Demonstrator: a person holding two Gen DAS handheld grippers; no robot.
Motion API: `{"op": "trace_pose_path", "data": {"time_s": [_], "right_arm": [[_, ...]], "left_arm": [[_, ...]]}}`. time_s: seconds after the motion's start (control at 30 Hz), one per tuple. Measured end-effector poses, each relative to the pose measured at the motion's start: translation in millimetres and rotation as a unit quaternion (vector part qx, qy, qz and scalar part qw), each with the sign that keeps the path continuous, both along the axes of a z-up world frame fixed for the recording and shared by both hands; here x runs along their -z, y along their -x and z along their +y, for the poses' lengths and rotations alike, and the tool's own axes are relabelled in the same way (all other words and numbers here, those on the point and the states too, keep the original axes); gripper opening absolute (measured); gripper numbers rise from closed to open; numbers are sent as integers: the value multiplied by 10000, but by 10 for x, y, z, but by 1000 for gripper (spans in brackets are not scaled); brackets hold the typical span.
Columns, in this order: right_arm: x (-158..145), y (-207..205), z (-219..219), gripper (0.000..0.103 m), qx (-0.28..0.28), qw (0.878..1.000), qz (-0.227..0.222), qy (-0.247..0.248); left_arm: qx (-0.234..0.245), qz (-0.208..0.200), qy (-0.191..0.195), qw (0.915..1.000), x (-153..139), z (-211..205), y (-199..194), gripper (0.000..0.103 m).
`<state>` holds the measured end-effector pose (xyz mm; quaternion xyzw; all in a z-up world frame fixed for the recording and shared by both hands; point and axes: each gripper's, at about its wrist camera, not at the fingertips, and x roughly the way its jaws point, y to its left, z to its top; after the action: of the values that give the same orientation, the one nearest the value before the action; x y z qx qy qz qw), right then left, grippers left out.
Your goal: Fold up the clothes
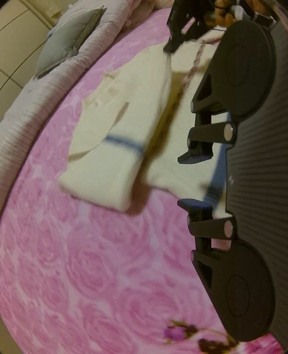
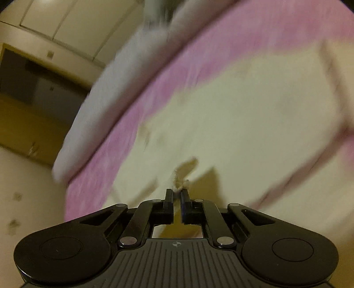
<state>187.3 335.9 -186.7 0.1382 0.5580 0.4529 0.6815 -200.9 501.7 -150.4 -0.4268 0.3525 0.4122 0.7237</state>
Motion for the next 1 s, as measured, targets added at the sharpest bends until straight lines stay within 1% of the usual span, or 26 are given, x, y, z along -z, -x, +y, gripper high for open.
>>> {"op": "trace_pose_path", "data": {"time_s": [0.03, 0.13, 0.27, 0.37, 0.4, 0.43, 0.5, 0.57, 0.63, 0.7, 0.73, 0.77, 0.87, 0.93, 1.0], "right_arm": [[-50, -118, -71, 5, 169, 9997, -174, 49], [6, -449, -232, 5, 462, 9975, -351, 410], [193, -635, -253, 5, 326, 9959, -328, 780], [286, -673, -241, 6, 259, 9880, -618, 1392], [306, -694, -271, 6, 297, 9861, -701, 1478], [320, -698, -347, 6, 331, 9872, -648, 1418], [363, -729, -527, 6, 402, 9908, -311, 1252], [405, -713, -742, 6, 402, 9913, -120, 1251], [360, -662, -930, 6, 387, 9920, 32, 1203], [275, -599, -1099, 7, 270, 9942, 172, 1031], [255, -547, -1178, 8, 120, 9952, 225, 941], [261, -500, -1228, 8, -43, 9946, 229, 1016], [340, -342, -1409, 8, -515, 9826, 49, 1782], [254, -301, -1534, 8, -650, 9783, -8, 1970], [165, -261, -1655, 8, -784, 9733, -71, 2155]], "left_arm": [[53, -15, -16, 10000, -2, 17, -51, 28], [205, -5, -22, 9998, 56, 36, -229, 28], [334, 54, 56, 9994, 157, 31, -432, 28], [444, 137, 102, 9989, 187, -2, -535, 28], [485, 174, 110, 9986, 194, -15, -565, 28], [525, 212, 118, 9983, 200, -27, -596, 28], [648, 367, 197, 9970, 255, -85, -656, 28], [770, 522, 276, 9953, 309, -144, -716, 28], [895, 664, 334, 9932, 349, -211, -784, 28], [1051, 755, 402, 9908, 372, -310, -864, 29], [1128, 800, 436, 9894, 384, -360, -903, 29], [1197, 932, 502, 9872, 416, -415, -938, 29], [1328, 1385, 685, 9790, 507, -565, -1010, 29], [1372, 1641, 769, 9738, 489, -650, -1051, 29], [1409, 1847, 814, 9692, 389, -718, -1116, 29]]}}
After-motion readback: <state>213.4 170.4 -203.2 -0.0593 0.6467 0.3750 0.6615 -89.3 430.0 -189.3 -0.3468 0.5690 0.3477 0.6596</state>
